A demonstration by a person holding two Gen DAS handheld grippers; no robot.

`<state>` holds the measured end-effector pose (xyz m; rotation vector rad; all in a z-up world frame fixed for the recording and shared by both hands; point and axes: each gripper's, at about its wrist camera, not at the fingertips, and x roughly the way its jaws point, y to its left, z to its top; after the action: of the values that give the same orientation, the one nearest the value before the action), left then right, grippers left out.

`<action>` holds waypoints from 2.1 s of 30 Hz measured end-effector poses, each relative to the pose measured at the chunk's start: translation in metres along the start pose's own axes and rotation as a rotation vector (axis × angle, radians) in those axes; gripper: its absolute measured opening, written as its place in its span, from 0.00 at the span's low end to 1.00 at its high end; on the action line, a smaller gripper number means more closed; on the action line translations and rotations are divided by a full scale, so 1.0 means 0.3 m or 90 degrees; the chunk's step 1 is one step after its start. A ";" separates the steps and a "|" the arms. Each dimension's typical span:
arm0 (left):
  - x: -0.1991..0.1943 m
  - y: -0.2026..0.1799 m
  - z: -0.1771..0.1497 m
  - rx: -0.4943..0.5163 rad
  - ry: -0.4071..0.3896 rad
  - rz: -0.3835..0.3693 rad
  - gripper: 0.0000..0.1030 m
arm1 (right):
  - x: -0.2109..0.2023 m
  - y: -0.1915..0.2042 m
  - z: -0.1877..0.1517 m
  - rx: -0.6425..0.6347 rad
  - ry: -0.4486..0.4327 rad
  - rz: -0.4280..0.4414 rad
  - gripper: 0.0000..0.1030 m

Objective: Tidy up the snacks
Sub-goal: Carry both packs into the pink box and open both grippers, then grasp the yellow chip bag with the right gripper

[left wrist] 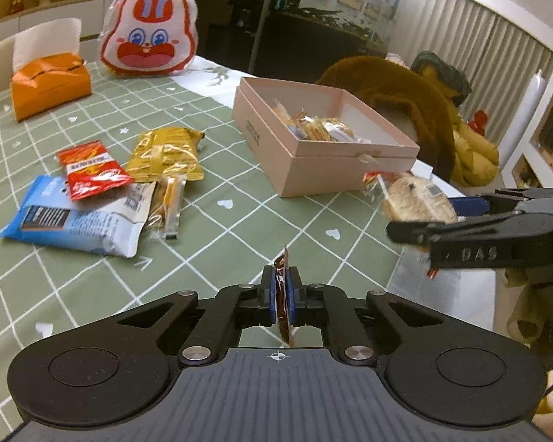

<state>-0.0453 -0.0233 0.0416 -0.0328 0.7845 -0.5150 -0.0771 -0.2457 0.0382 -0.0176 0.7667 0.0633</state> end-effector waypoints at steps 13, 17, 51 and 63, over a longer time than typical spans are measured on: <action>-0.120 -0.057 0.382 0.015 -0.140 -0.062 0.09 | -0.198 -0.128 0.287 0.030 -0.151 -0.001 0.75; -0.092 -0.101 0.552 0.053 -0.181 -0.090 0.09 | -0.210 -0.190 0.444 0.044 -0.187 -0.009 0.75; 0.195 0.363 0.459 -0.174 -0.015 0.061 0.16 | 0.412 -0.275 0.497 0.149 0.103 0.029 0.73; 0.041 0.562 0.238 -0.290 -0.025 0.176 0.16 | 0.289 0.089 0.447 0.049 0.049 0.139 0.73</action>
<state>0.0832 0.1074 0.0480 -0.3501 0.8389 -0.0662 0.0763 -0.2093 0.0747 0.1382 0.8447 0.2422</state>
